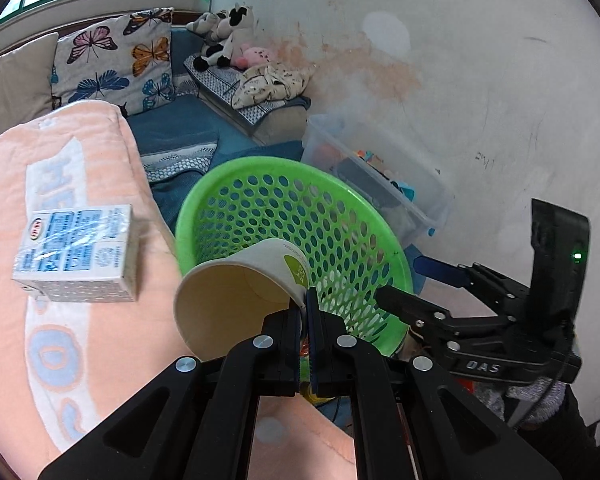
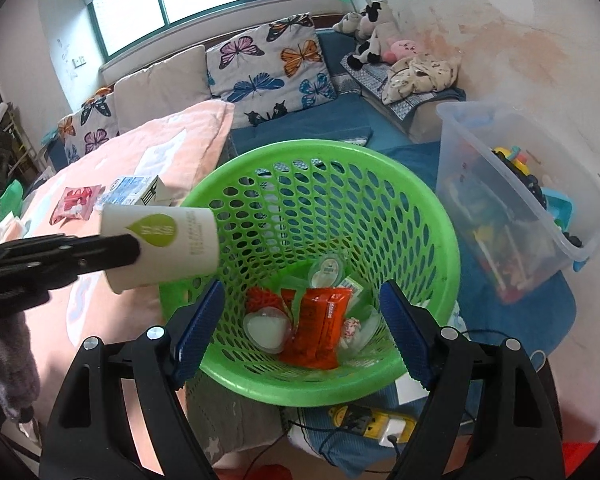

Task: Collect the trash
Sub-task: 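Open the right gripper to drop the jelly cup while the left drops the paper cup, then move both grippers back over the milk carton and pink snack packet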

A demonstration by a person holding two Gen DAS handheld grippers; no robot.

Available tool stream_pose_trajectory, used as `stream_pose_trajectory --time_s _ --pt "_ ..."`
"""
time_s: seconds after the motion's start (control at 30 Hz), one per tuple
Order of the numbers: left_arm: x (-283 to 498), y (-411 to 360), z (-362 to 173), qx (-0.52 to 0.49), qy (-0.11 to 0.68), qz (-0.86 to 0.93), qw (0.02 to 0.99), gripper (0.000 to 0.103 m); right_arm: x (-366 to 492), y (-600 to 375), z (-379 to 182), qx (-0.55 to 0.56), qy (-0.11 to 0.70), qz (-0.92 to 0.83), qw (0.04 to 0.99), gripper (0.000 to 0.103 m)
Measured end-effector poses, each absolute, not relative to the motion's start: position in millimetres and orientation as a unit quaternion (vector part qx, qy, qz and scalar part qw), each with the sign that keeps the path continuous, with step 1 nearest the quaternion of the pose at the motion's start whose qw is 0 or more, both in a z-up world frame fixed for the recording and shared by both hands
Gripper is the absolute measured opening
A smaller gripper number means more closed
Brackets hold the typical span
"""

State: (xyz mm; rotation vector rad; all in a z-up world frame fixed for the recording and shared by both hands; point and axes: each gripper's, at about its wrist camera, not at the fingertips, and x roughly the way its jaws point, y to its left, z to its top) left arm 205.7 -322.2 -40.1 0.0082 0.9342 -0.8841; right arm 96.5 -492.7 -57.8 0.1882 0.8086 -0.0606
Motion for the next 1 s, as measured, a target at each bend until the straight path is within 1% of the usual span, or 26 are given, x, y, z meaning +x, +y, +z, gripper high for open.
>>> stream_pose_trajectory --time_s 0.17,0.37,0.4,0.47,0.53,0.57,0.77,1.0 --pt "204.7 -331.4 -45.9 0.016 0.440 -0.415 0.796 0.004 89.0 -499.5 -61.1 0.099 0.394 -0.035 0.913 0.080" --pt "201.0 -333.1 -48.7 0.020 0.443 -0.422 0.790 0.007 81.4 -507.7 -62.7 0.109 0.392 -0.041 0.912 0.080" --pt "201.7 -333.3 -48.0 0.019 0.444 -0.423 0.790 0.009 80.6 -508.7 -62.3 0.110 0.392 -0.042 0.912 0.080" --pt "201.1 -332.2 -47.4 0.016 0.444 -0.424 0.789 0.019 79.8 -509.1 -61.5 0.111 0.392 -0.041 0.912 0.080" --pt "199.8 -329.2 -45.6 0.016 0.442 -0.423 0.791 0.035 79.4 -507.2 -59.9 0.109 0.391 -0.041 0.913 0.080" --pt "199.2 -327.3 -44.3 0.015 0.439 -0.421 0.793 0.036 78.8 -506.1 -59.1 0.108 0.389 -0.041 0.914 0.080" --pt "191.3 -311.5 -34.8 0.012 0.424 -0.420 0.802 0.036 77.2 -498.9 -54.1 0.105 0.385 -0.035 0.916 0.080" --pt "190.0 -275.9 -28.5 -0.010 0.419 -0.401 0.815 0.041 80.1 -474.5 -45.6 0.088 0.380 -0.013 0.921 0.082"
